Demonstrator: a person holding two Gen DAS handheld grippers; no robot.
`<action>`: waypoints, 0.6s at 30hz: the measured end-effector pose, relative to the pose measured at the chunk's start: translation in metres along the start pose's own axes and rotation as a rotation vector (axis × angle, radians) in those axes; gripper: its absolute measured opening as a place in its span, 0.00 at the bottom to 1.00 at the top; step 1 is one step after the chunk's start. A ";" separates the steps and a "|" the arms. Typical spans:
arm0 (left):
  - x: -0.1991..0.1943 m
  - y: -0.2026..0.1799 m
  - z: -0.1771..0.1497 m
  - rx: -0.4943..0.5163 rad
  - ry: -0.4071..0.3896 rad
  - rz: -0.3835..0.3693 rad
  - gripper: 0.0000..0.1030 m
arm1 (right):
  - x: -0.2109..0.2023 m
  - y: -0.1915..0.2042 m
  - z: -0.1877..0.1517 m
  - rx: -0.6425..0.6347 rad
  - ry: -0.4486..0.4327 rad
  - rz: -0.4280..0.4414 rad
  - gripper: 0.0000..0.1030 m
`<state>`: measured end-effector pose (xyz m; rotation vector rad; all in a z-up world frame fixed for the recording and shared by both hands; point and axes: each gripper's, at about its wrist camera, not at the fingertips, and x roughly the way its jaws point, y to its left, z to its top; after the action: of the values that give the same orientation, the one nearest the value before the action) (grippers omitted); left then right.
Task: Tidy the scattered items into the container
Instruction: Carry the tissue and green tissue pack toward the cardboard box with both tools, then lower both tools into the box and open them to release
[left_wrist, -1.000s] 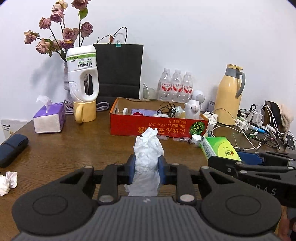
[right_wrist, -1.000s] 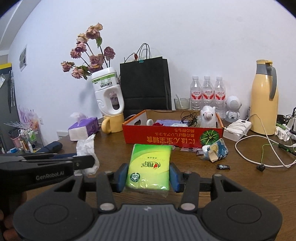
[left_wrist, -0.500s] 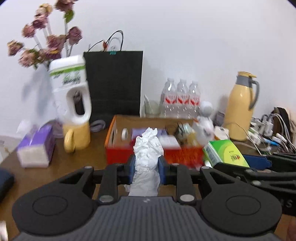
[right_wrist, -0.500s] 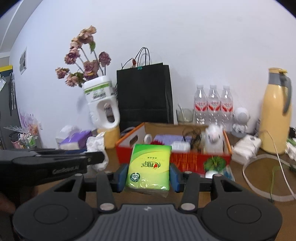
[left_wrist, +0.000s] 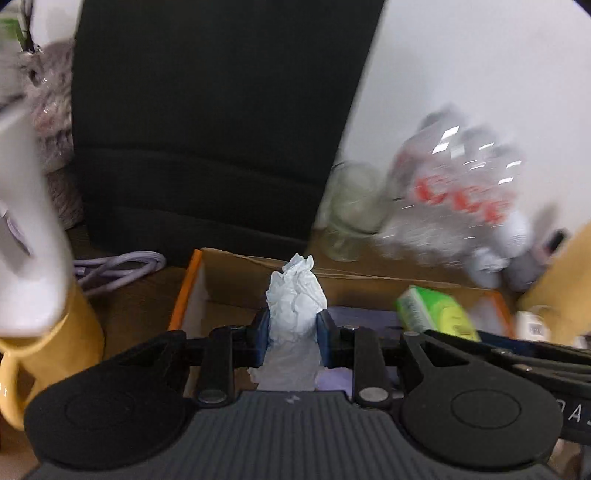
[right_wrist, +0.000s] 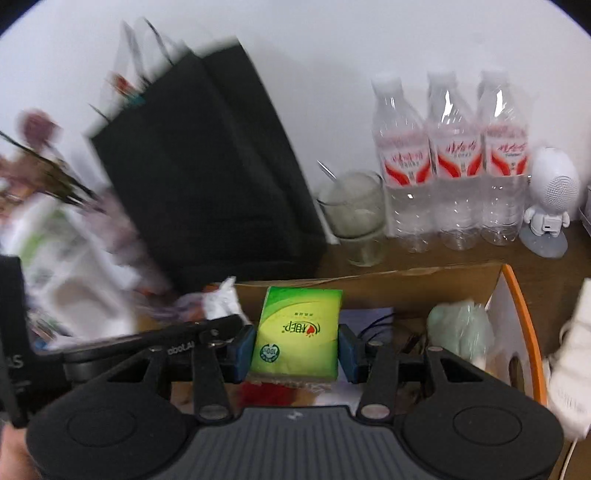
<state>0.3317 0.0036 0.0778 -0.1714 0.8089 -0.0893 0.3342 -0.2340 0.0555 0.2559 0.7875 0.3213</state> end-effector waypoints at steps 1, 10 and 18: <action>0.011 0.002 0.003 -0.008 0.027 0.003 0.27 | 0.010 -0.002 0.005 0.003 0.018 -0.020 0.44; 0.055 0.009 0.007 -0.010 0.129 0.045 0.35 | 0.079 -0.007 0.020 -0.040 0.180 -0.141 0.44; 0.055 0.005 0.007 0.011 0.191 0.031 0.48 | 0.103 -0.030 0.018 0.093 0.314 -0.125 0.45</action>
<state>0.3745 0.0009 0.0420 -0.1415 1.0009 -0.0817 0.4210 -0.2255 -0.0091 0.2451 1.1248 0.2094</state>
